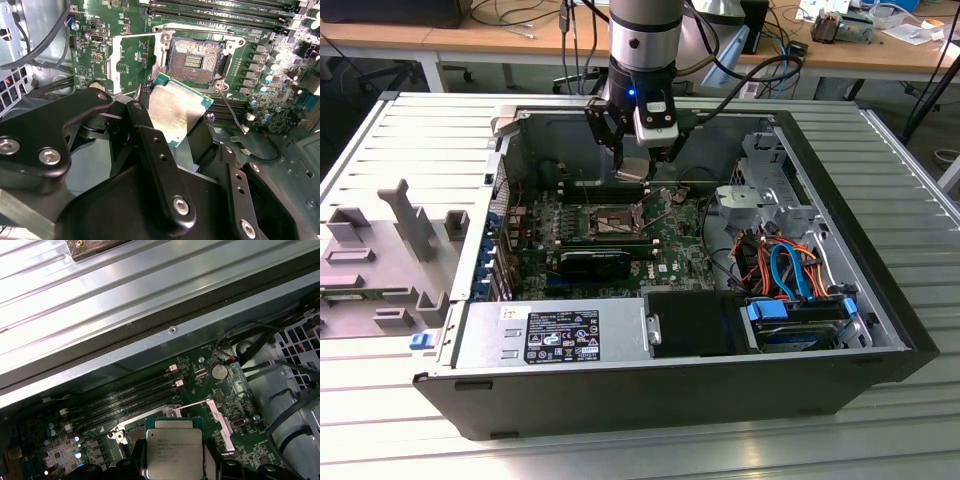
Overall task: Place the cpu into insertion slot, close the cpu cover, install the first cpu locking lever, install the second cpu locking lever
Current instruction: 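Place the cpu into insertion slot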
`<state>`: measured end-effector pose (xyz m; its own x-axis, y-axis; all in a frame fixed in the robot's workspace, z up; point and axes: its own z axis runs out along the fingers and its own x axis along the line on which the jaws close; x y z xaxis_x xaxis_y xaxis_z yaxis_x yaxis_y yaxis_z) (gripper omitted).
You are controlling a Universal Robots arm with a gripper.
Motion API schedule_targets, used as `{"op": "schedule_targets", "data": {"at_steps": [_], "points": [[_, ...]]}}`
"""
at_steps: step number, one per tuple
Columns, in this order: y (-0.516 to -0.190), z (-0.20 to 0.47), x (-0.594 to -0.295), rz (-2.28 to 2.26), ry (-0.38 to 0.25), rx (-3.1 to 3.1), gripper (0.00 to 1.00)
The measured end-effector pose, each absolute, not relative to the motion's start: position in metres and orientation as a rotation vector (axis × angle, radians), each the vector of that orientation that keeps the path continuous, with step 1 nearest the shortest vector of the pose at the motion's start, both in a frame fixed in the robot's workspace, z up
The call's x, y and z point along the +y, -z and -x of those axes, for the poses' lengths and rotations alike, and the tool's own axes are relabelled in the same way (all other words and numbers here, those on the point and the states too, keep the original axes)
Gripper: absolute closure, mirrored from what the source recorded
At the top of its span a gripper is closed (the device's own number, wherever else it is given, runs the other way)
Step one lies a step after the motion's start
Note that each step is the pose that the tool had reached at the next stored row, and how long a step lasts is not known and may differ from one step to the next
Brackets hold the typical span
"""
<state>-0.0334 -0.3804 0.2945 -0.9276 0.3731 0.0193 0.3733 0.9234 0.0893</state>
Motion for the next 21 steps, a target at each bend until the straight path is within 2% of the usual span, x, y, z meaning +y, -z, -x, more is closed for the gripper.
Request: {"op": "schedule_targets", "data": {"at_steps": [21], "points": [[-0.2943, 0.0334, -0.3804, 0.615, 0.144, -3.076, 0.45]]}}
